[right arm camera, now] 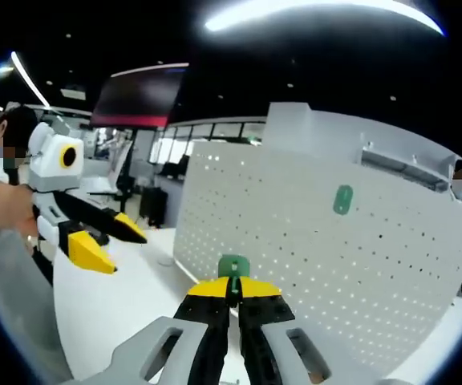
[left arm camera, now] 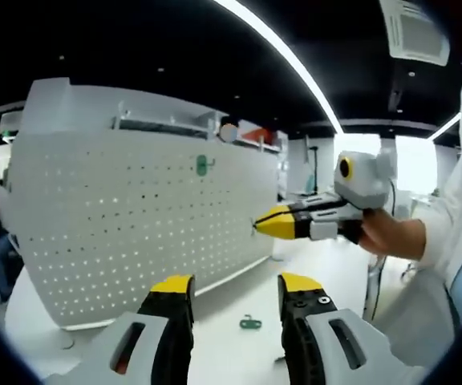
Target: Insert the hook assembly into the mounting plate slot until the hook locks in place.
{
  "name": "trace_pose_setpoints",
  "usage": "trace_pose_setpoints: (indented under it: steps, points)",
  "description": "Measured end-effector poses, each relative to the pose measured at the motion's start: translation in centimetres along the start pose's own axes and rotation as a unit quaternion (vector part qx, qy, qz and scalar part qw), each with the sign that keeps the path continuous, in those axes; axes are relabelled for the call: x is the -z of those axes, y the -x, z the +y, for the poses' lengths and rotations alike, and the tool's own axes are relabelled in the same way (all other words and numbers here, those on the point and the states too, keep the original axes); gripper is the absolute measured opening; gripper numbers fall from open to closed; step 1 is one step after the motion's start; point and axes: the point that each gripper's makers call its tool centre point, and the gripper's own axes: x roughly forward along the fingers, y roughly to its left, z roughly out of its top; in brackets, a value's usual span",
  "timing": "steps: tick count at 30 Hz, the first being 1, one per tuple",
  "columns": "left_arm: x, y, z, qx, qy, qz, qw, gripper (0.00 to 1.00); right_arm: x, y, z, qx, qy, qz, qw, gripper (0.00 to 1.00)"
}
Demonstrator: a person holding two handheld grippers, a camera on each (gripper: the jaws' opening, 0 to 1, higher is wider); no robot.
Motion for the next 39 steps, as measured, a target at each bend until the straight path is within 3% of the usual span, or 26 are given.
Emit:
trace_pose_setpoints:
  steps: [12,22,31,39]
  points:
    - [2.0,0.6,-0.4,0.015,0.007,0.003,0.9999,0.58,-1.1,0.4,-4.7,0.053,0.001,-0.005,0.9986,0.0]
    - [2.9,0.2,-1.6,0.045,0.01,0.001,0.9989,0.72,-1.9,0.0,-7.7,0.095,-0.003,-0.01,0.9955,0.0]
    - [2.8,0.5,-1.0,0.039,0.006,-0.002,0.9992,0.74,-2.8,-0.5,-10.9,0.139,-0.01,-0.018,0.99,0.0]
    - [2.6,0.7,-1.4,0.041,0.007,-0.008,0.9991,0.76,-5.0,-0.9,-14.5,0.191,-0.025,-0.053,0.9799,0.0]
